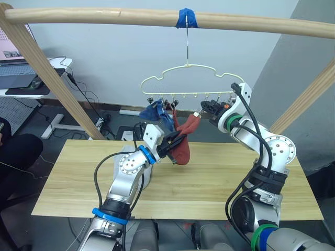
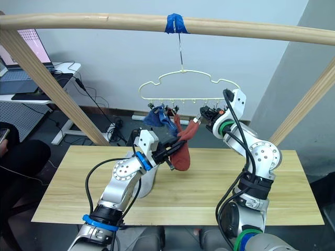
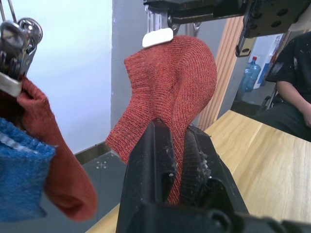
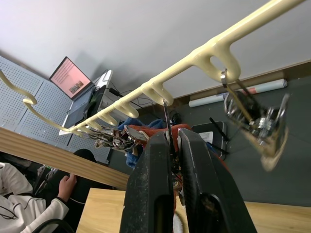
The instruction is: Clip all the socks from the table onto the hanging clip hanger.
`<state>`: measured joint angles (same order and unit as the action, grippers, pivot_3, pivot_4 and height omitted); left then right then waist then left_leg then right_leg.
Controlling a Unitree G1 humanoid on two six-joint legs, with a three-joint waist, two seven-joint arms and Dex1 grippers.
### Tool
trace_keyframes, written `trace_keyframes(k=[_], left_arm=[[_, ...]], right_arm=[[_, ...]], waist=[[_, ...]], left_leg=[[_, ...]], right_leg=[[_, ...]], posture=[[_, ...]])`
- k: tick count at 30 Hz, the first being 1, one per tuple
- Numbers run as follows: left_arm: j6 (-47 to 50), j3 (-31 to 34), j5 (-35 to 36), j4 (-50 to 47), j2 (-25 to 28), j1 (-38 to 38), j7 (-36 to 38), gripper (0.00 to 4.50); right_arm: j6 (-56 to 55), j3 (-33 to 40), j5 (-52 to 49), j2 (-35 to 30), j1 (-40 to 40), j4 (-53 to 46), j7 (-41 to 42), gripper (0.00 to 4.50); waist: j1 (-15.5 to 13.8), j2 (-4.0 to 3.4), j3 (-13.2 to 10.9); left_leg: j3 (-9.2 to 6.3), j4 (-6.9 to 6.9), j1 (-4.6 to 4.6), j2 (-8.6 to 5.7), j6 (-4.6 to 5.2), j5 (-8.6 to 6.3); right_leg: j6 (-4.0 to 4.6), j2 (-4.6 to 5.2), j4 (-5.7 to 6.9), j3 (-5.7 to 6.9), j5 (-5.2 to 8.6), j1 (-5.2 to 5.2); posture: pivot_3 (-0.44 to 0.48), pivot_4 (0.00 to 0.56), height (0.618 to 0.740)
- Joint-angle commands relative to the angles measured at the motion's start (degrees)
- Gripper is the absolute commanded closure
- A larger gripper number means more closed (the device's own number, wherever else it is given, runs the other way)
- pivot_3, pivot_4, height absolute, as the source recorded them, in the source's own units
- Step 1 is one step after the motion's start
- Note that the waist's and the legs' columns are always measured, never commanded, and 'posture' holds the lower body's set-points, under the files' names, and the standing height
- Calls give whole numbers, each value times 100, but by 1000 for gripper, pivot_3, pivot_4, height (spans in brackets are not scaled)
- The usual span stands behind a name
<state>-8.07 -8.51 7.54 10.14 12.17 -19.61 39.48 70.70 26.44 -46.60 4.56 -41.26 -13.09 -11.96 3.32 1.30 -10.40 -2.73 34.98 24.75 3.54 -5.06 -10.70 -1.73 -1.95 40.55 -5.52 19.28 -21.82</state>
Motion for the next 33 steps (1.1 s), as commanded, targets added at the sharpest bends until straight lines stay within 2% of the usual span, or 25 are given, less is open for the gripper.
trace_keyframes(k=[1, 13, 16, 22, 23, 26, 33], left_arm=[[-157, 25, 15, -12, -30, -114, -25, 4372], [-291, -21, -25, 125, -103, -249, -30, 4372], [-307, -12, 7, 100, -124, -276, -20, 4372], [-242, -88, 88, 75, -154, -297, 154, 4372], [-199, -112, 105, 68, -162, -292, 195, 3817], [213, -177, 267, 20, -205, -254, 362, 3197], [873, -118, 565, -126, -102, -142, 683, 1003]], right_arm=[[39, 37, -187, -26, -12, -182, -122, 4500], [-5, -169, -399, -65, 49, -169, -177, 4500], [-6, -226, -433, -123, 86, -194, -124, 3508], [-109, -401, -358, -519, 219, -329, 77, 1244], [-156, -462, -323, -643, 255, -390, 163, 818], [-155, -413, -520, -857, 404, -696, 305, 0], [-341, -862, -391, -1699, 1210, -1607, 896, 0]], waist=[[0, 0, 0], [8, 0, 0], [9, 0, 0], [18, 0, 0], [18, 0, 0], [21, 0, 0], [153, 0, 0]], left_leg=[[0, 0, 0, 0, 0, 0], [1, -1, 0, 0, 0, 0], [1, -1, 1, 0, 0, 0], [3, -1, 2, 0, 0, 0], [4, -1, 2, 0, 0, 0], [4, -1, 2, 0, 0, 0], [4, -2, 7, 0, 1, 0]], right_leg=[[0, 0, 0, 0, 0, 0], [0, -1, -1, 0, 0, -1], [0, -1, -2, 0, 0, -1], [-1, -1, -2, -3, 0, -4], [-1, -1, -2, -4, 0, -4], [-1, -1, -3, -3, 1, -4], [-5, -2, -9, -4, 3, -6]], posture=[[-47, 152, 740], [-45, 151, 740], [-46, 148, 740], [-52, 146, 740], [-56, 147, 740], [-64, 147, 740], [-102, 145, 740]])
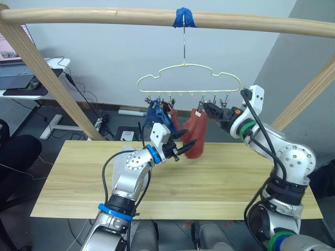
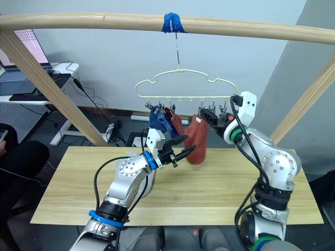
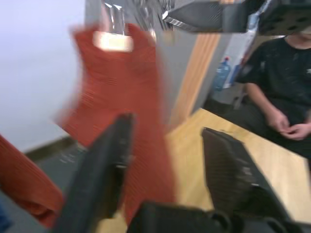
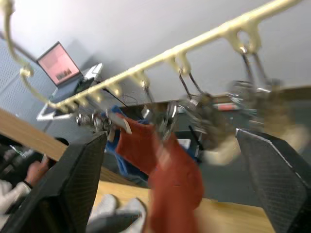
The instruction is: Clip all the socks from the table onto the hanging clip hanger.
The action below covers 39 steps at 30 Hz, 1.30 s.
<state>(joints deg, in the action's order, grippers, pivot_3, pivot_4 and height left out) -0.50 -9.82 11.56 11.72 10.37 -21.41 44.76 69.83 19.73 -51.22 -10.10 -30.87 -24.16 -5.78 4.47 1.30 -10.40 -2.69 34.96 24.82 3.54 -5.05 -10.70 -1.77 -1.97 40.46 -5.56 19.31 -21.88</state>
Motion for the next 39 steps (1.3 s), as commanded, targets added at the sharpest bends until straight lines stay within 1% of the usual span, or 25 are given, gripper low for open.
trace_keyframes(k=[1, 3, 4, 8, 10, 13, 14, 15, 16, 18, 21, 24, 26, 29, 31, 39], left_arm=[[217, 49, 233, -357, 136, 76, 219, 644], [510, 121, 466, -612, 293, 187, 397, 111], [625, 143, 555, -725, 360, 233, 461, 50], [1290, 312, 1092, -1445, 905, 500, 903, 50], [1621, 480, 1379, -1708, 1143, 536, 1007, 50], [2141, 865, 1837, -1971, 1463, 417, 1036, 50], [2280, 1048, 1995, -2039, 1554, 336, 982, 16], [2390, 1176, 2115, -2123, 1630, 294, 935, 0], [2486, 1278, 2222, -2243, 1710, 282, 912, 0], [2648, 1448, 2402, -2497, 1814, 287, 843, 0], [2770, 1581, 2532, -2773, 1889, 344, 719, 0], [2759, 1633, 2549, -2864, 1887, 397, 615, 0], [2754, 1650, 2573, -2942, 1867, 426, 535, 0], [2772, 1644, 2605, -3068, 1839, 459, 413, 0], [2773, 1638, 2615, -3104, 1840, 484, 371, 0], [2690, 1632, 2573, -3065, 1836, 543, 289, 0]], right_arm=[[-451, -368, 248, -406, 291, -618, 433, 0], [-851, -733, 584, -641, 494, -784, 703, 0], [-1005, -851, 687, -687, 564, -821, 780, 0], [-1879, -1442, 1391, -645, 811, -870, 936, 0], [-2262, -1730, 1721, -608, 877, -839, 1026, 0], [-2836, -2105, 2251, -506, 912, -642, 1071, 0], [-3067, -2201, 2451, -427, 916, -490, 1049, 167], [-3233, -2265, 2601, -359, 930, -378, 1035, 360], [-3399, -2321, 2751, -298, 939, -272, 1026, 587], [-3691, -2468, 3075, -251, 897, -79, 1050, 1262], [-3979, -2545, 3378, -124, 829, 169, 1055, 1262], [-4217, -2561, 3600, 6, 724, 503, 1084, 1262], [-4342, -2521, 3720, 84, 662, 697, 1072, 1262], [-4493, -2459, 3890, 159, 559, 962, 1043, 1849], [-4562, -2441, 3972, 193, 519, 1076, 1056, 2533], [-4726, -2380, 4292, 323, 364, 1432, 958, 2533]], waist=[[55, 0, 0], [118, 0, 0], [156, 0, 0], [241, -1, 0], [236, -1, 0], [208, 0, 0], [207, 0, 0], [206, 0, 0], [191, 0, 0], [166, 0, 0], [112, 0, 0], [52, 0, 0], [24, 0, 0], [-4, 0, 0], [-28, 0, 0], [-89, 0, 0]], left_leg=[[-1, 0, -1, 1, 0, 0], [0, 0, -2, 1, 0, 0], [0, 0, -2, 2, 0, 0], [-4, 0, -6, 11, 0, 0], [-6, 0, -6, 11, -1, 1], [-6, 5, -6, 8, -1, 1], [-6, 5, -5, 8, -1, 1], [-6, 7, -5, 8, -1, 1], [-7, 7, -5, 8, -1, 1], [-7, 7, -5, 8, -1, 1], [-5, 4, -4, 6, -2, 1], [-6, 3, -5, 8, -2, 1], [-7, 3, -5, 7, -2, 2], [-6, 5, -5, 6, -2, 2], [-6, 5, -5, 6, -2, 2], [-6, 4, -5, 6, -2, 2]], right_leg=[[-3, 0, 1, 0, 2, 1], [-10, 0, 2, -1, 6, 0], [-17, -2, 2, -2, 9, 0], [-20, -10, 8, -1, 12, 0], [-20, -10, 13, 0, 12, -2], [-20, -8, 13, 0, 12, -1], [-21, -8, 13, 0, 12, -1], [-21, -8, 13, 0, 12, -1], [-21, -8, 13, 1, 13, -1], [-22, -8, 13, 0, 13, 0], [-20, -3, 8, 0, 12, 0], [-11, -3, 9, 3, 7, -1], [-9, -3, 11, 4, 6, -1], [-8, -2, 13, 3, 5, 0], [-1, -2, 13, 3, 1, 0], [4, -2, 15, 4, -2, -2]], posture=[[-106, 144, 740], [-109, 143, 740], [-109, 143, 740], [-103, 141, 740], [-85, 143, 740], [-85, 143, 740], [-85, 143, 740], [-51, 145, 740], [-41, 145, 740], [-41, 145, 740], [-17, 144, 740], [-17, 144, 740], [0, 144, 740], [8, 144, 740], [17, 145, 740], [20, 149, 740]])
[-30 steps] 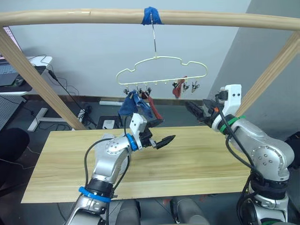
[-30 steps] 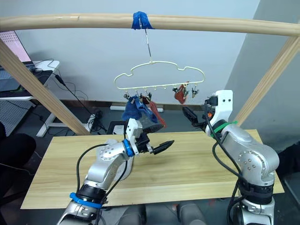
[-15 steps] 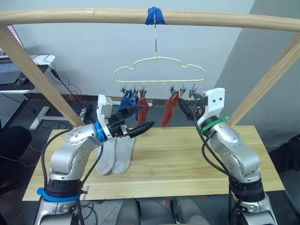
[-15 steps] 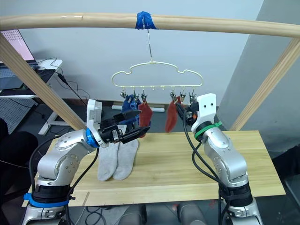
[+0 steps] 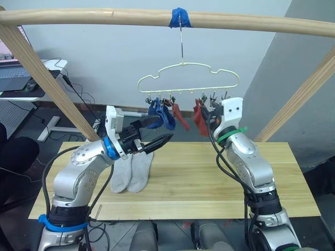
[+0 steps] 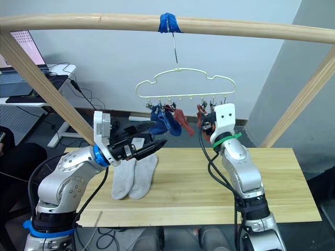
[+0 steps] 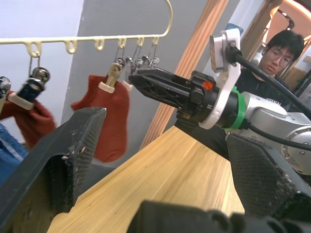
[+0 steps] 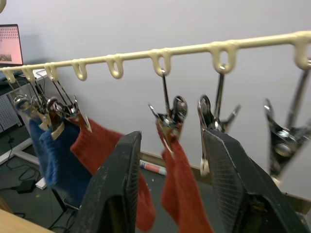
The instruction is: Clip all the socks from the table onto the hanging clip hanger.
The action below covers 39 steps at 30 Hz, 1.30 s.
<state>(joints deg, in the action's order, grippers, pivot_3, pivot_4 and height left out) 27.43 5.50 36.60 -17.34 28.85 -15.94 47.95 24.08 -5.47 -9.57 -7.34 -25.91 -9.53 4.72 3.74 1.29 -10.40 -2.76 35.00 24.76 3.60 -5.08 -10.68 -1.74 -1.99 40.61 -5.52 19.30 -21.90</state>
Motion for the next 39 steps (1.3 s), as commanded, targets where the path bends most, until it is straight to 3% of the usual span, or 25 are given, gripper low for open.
trace_keyframes(k=[1, 39], left_arm=[[-111, 96, 62, -150, -18, -12, -37, 0], [-302, -2, -45, 6, -47, -34, -61, 0]], right_arm=[[-150, 160, 170, 60, -149, 0, -133, 2533], [262, 698, 360, 538, -369, 336, -480, 2533]], waist=[[-34, 0, 0], [-77, -1, 0]], left_leg=[[0, 0, 0, 0, 0, 0], [2, 1, -1, 0, 0, 0]], right_leg=[[0, 0, 0, 0, 0, 0], [1, 0, 10, -2, 0, -4]], posture=[[19, 150, 740], [12, 160, 740]])
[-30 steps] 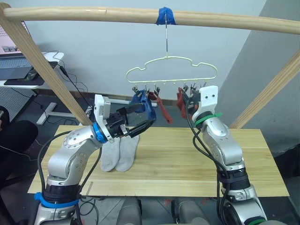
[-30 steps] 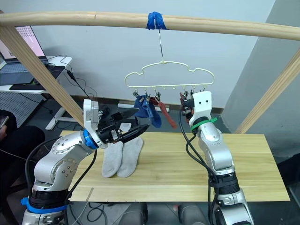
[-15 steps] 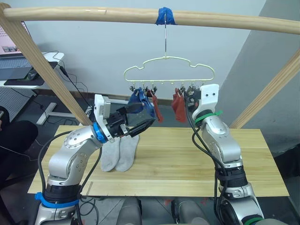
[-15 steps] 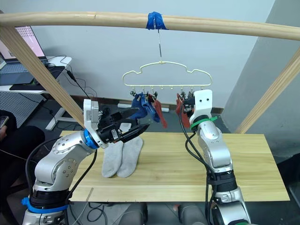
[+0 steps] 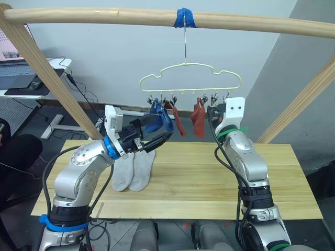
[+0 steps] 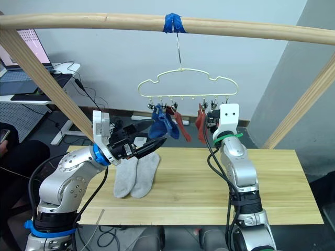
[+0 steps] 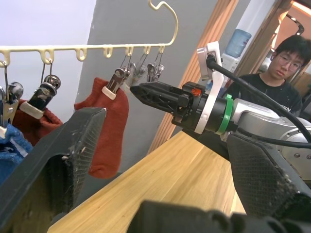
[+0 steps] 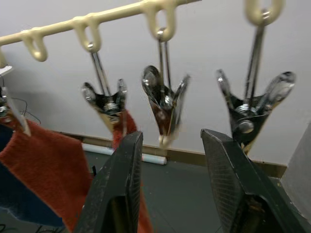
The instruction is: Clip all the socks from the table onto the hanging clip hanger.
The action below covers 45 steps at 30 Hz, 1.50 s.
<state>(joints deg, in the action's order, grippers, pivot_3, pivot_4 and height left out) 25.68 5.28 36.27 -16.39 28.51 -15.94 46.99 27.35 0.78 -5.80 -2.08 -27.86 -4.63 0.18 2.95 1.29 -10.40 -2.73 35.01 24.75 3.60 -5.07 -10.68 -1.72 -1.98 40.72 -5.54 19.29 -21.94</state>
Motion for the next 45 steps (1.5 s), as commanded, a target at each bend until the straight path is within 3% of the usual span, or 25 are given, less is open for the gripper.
trace_keyframes(k=[1, 14, 45], left_arm=[[-134, 14, -16, -77, -15, -41, 37, 0], [-154, -10, -54, -63, -19, -55, 30, 0], [-239, -67, -210, -78, -40, -36, -20, 0]], right_arm=[[-74, 80, -17, 23, -208, -117, -31, 2533], [-281, 180, -24, 198, -620, 314, -190, 2533], [-122, 137, -691, 742, -714, 176, 204, 2533]], waist=[[3, 0, 0], [11, -1, 0], [10, -1, -1]], left_leg=[[0, 0, 0, 0, 0, 0], [2, -1, 1, 0, 0, 0], [2, -1, 1, 1, 0, 0]], right_leg=[[0, 0, 0, 0, 0, -1], [0, 0, 3, -2, 0, -5], [0, 0, 4, -2, 0, -7]], posture=[[9, 161, 740], [20, 162, 740], [28, 159, 740]])
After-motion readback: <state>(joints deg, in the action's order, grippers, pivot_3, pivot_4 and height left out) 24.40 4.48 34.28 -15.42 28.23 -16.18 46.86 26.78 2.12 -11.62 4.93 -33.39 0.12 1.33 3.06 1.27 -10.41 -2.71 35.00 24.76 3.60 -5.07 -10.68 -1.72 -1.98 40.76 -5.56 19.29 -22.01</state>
